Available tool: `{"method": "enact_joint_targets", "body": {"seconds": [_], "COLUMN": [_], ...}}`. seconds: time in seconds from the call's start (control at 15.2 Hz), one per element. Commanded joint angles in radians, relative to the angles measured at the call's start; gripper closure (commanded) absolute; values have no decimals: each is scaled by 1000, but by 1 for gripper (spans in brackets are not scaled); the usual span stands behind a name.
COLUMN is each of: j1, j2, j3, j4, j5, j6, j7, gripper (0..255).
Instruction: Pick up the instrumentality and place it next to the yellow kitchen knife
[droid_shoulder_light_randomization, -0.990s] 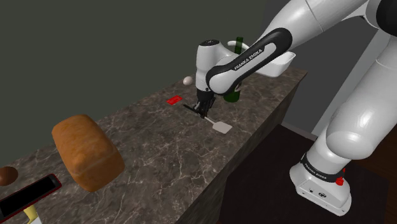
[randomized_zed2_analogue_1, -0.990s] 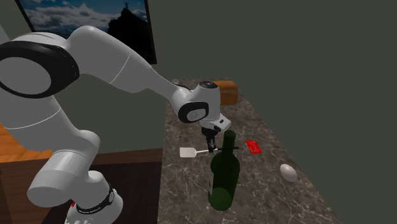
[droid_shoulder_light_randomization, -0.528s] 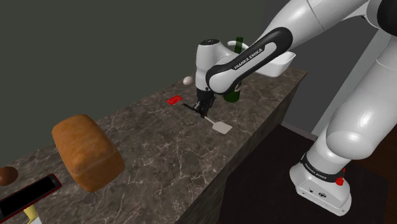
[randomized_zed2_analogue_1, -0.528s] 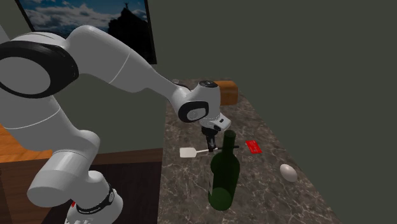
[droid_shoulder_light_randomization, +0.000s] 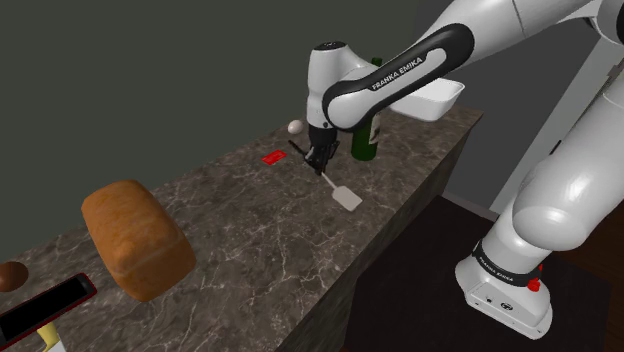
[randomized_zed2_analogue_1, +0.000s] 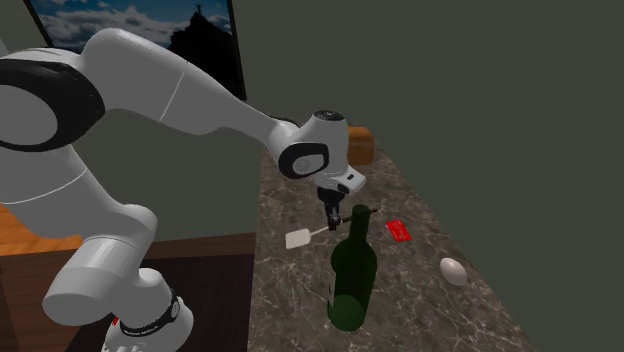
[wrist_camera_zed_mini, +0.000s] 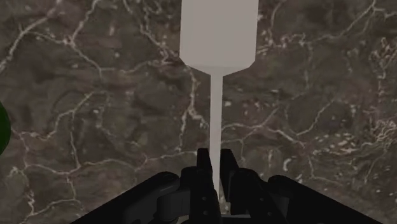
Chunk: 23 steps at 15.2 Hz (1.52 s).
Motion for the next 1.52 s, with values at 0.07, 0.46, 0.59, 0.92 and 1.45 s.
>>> {"method": "enact_joint_targets", "body": {"seconds": [0.07,0.46,0.59,0.92,1.45], "j1": [1,13,35,88,171], "j2": [-26,-60,-61,-44,41], "j3": [-1,10,40,117,236], "j4": [17,52,53,76,173], "j5": [9,20,22,17,-32], "j6": [-42,-110,-112,-119,-142], "j7": [-6,11,62,195,425], "gripper": [255,255,255,255,255]}}
